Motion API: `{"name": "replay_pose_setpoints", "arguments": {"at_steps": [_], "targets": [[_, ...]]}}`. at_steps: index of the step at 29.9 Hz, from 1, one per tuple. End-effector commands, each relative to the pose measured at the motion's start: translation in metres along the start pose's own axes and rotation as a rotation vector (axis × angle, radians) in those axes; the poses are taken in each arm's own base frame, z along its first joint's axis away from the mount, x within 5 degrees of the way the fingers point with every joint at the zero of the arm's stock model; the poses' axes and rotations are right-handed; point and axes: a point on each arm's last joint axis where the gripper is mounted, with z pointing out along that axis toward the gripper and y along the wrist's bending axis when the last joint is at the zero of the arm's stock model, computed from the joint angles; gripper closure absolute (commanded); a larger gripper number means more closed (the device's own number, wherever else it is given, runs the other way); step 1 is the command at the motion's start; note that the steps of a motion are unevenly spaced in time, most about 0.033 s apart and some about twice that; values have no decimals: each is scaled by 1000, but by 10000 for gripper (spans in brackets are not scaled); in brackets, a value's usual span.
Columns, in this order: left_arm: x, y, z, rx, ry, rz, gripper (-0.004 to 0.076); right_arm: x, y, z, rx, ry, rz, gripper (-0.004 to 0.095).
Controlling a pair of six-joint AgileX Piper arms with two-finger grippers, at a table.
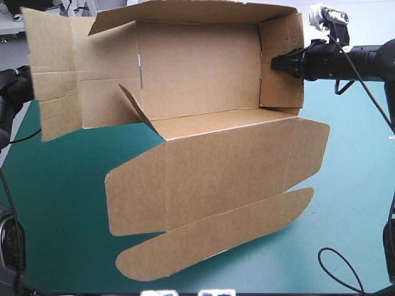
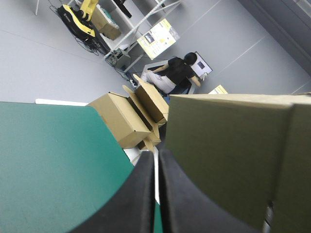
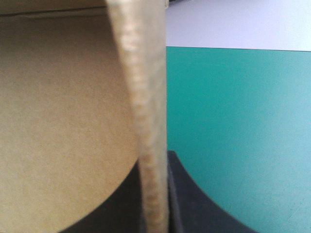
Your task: Fold the box
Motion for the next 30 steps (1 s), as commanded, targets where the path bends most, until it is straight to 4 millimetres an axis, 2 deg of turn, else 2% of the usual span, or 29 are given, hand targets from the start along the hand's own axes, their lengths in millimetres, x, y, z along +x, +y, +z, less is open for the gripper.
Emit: {"name": "replay_pose_setpoints", "arguments": {"at_steps": [1,9,16,30], "targets": [[2,-53,-4,144,18,74,721,-15,16,-16,-30,-142,18,922],[16,-73,6,156,83,118,733,-14,11,-2,-18,-129,23,922],[19,-77,7,143,103,121,733,-13,3,8,44,-123,17,922],[20,-84,4,144,103,108,733,-14,-10,23,59,-134,46,922]]}}
